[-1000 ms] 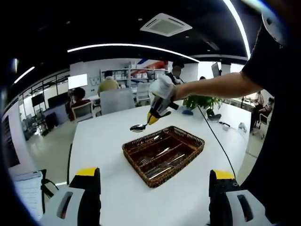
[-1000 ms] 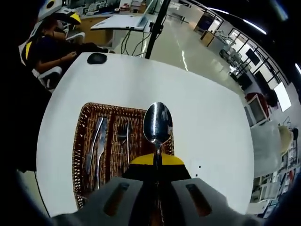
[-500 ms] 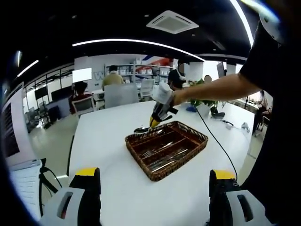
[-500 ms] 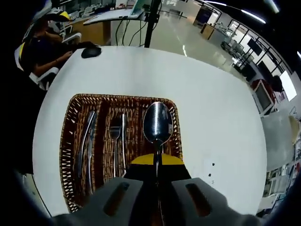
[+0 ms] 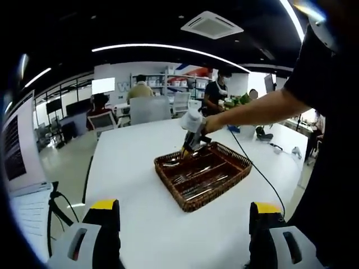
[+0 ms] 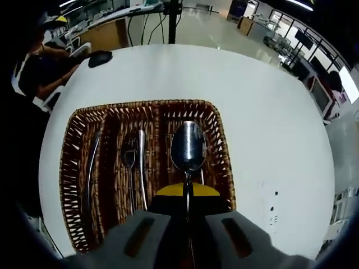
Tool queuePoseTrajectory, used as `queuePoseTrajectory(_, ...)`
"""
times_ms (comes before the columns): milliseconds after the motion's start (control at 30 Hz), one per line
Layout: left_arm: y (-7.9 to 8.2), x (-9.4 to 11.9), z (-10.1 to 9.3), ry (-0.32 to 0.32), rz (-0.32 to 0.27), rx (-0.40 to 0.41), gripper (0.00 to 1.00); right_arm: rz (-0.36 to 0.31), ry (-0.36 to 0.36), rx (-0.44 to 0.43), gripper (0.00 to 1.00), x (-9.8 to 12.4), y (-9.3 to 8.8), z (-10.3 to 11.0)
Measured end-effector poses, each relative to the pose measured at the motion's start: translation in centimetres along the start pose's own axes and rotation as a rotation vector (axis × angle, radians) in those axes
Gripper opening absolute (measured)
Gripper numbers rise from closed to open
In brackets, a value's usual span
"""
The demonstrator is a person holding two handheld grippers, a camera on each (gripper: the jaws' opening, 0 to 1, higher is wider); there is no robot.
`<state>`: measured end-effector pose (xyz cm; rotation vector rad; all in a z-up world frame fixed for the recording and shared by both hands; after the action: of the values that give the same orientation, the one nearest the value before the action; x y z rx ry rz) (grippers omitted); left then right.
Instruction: Arrange the knives, forks, and spoons in their matching storage slots by inserting each utensil handle-first until every utensil is classified and aligned in the correct compartment
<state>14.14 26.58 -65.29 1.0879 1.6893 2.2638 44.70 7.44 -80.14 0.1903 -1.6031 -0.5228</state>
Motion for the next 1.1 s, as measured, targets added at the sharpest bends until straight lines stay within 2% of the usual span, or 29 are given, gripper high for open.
queuePoseTrajectory(233, -0.4, 0.6, 0.2, 0.016, 0.001, 0.013, 1.00, 0.031, -0.002, -0.003, 0.00, -1.6, -0.5, 0.0)
queuePoseTrajectory(367, -0.7, 0.7, 0.0, 0.008, 0.009, 0.012, 1.00, 0.020, 0.005, -0.029, 0.00, -1.9, -0.5, 0.5)
queuePoseTrajectory(467, -0.8, 0.8, 0.1, 0.009, 0.010, 0.005, 1.00, 0.031, -0.011, -0.002, 0.00, -2.4, -0.7, 0.4)
queuePoseTrajectory(667, -0.3, 1.0, 0.5, 0.016, 0.000, -0.001, 1.00, 0.053, -0.030, -0.025, 0.00, -3.1, -0.8, 0.0)
queuePoseTrajectory(800, 0.1, 1.1, 0.4, 0.020, -0.003, -0.009, 1.00, 0.036, -0.027, 0.004, 0.00, -3.2, -0.6, 0.1)
queuePoseTrajectory(867, 0.2, 1.1, 0.3, 0.020, -0.006, -0.012, 1.00, 0.014, -0.034, 0.001, 0.00, -3.5, -0.6, -0.5)
queuePoseTrajectory(967, 0.7, 1.0, 0.0, 0.014, -0.008, -0.022, 1.00, 0.004, -0.036, -0.056, 0.00, -3.2, -0.7, -0.6)
queuePoseTrajectory(1000, 1.0, 1.0, -0.2, 0.007, -0.010, -0.026, 1.00, -0.005, -0.041, -0.073, 0.02, -2.6, -0.6, -0.7)
queuePoseTrajectory(1033, 1.1, 0.9, -0.5, -0.009, -0.006, -0.028, 1.00, -0.046, -0.066, -0.068, 0.07, -1.7, 0.0, -1.0)
queuePoseTrajectory(1100, 1.4, 0.7, -0.8, -0.021, 0.002, -0.046, 1.00, -0.101, -0.095, -0.061, 0.24, -0.4, 0.8, -1.3)
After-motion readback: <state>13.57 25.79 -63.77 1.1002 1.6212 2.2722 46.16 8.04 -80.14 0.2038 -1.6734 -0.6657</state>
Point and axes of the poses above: the point that each gripper's makers call its tool centre point, and the gripper's own axes: x roughly backward along the fingers, z roughly to its left, y roughly out of its top, the point moved 4 cm from there along x, roughly backward along the fingers, and after that the axes turned 10 degrees about -x, right-handed, at the moved point
